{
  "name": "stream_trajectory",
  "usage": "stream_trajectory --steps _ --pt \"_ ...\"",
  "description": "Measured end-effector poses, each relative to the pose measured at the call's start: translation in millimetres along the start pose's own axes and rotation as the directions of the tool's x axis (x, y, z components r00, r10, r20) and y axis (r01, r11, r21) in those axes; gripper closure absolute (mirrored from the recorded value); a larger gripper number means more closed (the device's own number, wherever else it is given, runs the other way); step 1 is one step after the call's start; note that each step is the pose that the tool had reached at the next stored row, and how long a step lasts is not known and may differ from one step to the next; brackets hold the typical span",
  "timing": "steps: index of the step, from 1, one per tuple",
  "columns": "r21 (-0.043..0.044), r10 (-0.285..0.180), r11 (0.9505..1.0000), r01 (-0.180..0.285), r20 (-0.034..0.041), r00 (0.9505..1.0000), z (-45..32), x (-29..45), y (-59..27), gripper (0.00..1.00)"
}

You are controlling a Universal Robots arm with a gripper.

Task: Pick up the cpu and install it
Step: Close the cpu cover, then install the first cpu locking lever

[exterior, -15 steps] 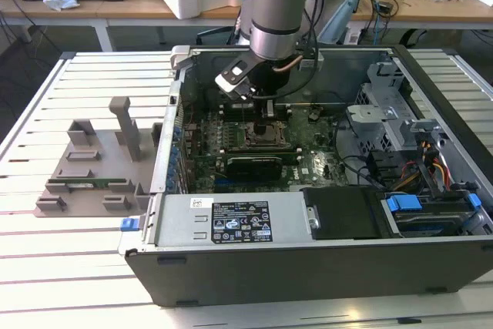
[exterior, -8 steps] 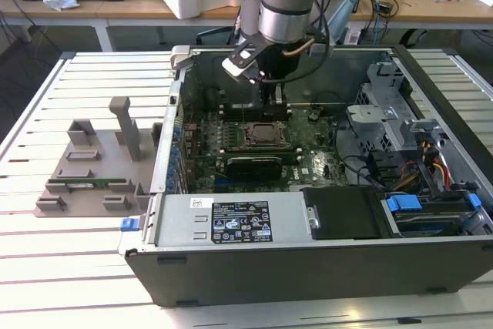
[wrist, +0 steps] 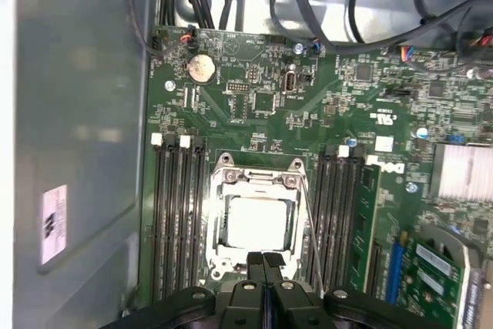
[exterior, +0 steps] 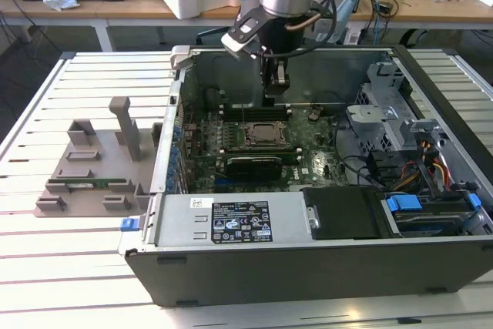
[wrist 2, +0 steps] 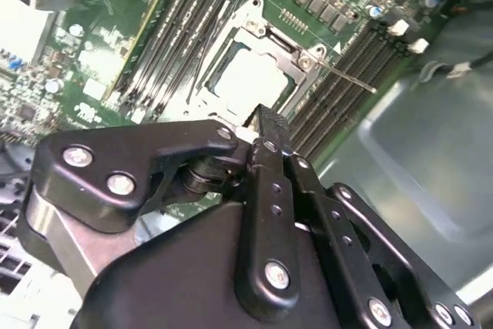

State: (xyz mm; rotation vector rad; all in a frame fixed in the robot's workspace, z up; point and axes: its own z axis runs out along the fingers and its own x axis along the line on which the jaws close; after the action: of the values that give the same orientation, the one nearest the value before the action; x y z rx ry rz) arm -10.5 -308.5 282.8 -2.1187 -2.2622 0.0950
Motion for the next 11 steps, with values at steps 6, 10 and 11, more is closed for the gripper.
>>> stream_trajectory --steps 6,10,11 --pt "0.0 0.0 1.0 0.0 -0.0001 1.0 -0.6 0.0 -0.1 0.89" --pt "0.0 0.0 1.0 0.0 -0.0001 1.0 -0.7 0.0 -0.1 0.89" --pt "0.0 0.0 1.0 0.0 -0.0001 1.0 -0.8 0.0 -0.1 0.89"
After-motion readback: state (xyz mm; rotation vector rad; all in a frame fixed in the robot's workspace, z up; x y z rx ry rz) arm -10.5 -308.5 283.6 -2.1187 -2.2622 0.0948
